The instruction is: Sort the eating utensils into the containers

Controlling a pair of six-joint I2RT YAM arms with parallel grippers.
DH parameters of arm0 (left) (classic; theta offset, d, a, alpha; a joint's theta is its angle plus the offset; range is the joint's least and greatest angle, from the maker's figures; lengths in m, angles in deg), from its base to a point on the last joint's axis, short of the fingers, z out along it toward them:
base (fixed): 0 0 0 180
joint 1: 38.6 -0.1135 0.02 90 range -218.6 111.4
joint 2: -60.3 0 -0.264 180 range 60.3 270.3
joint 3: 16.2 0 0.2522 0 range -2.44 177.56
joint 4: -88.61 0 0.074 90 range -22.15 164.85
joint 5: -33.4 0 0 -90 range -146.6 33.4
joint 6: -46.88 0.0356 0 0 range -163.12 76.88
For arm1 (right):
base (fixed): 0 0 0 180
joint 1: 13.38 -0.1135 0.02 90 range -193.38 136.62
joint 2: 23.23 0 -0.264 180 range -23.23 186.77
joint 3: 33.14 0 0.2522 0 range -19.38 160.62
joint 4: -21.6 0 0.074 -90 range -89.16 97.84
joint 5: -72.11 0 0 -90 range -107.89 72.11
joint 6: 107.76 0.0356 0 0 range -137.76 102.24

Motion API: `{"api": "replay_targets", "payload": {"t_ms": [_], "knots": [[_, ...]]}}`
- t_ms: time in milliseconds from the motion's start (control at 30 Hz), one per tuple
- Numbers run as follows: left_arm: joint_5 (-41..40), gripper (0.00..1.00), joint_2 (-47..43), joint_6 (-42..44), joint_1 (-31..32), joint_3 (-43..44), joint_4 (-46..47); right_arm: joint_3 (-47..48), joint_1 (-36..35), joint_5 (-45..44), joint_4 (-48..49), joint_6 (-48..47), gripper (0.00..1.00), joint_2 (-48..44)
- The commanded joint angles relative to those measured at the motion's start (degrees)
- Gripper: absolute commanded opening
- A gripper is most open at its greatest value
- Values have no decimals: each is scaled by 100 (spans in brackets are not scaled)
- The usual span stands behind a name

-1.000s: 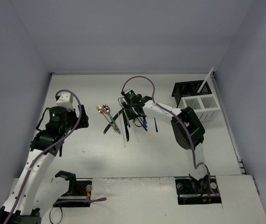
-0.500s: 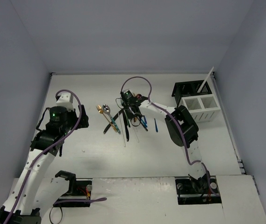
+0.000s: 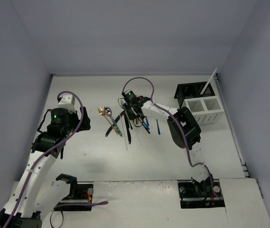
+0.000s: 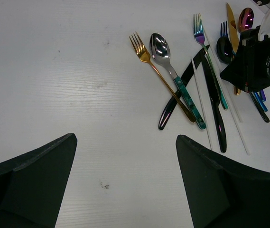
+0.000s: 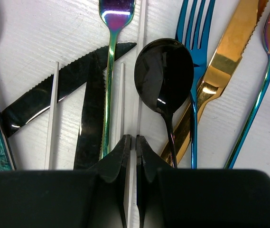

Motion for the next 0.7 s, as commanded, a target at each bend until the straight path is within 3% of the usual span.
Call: {"api": "replay_targets", "payload": {"t_ms": [0, 433, 667], "knots": [[58, 83, 32, -68, -49, 74, 240, 373, -14, 33, -31, -135, 0, -535], [31, 83, 13, -77, -49, 74, 240, 751, 102, -715, -22, -390, 0, -2004], [18, 83, -5, -68, -45, 65, 244, 647, 1143, -1479, 369, -628, 0, -2632]]}}
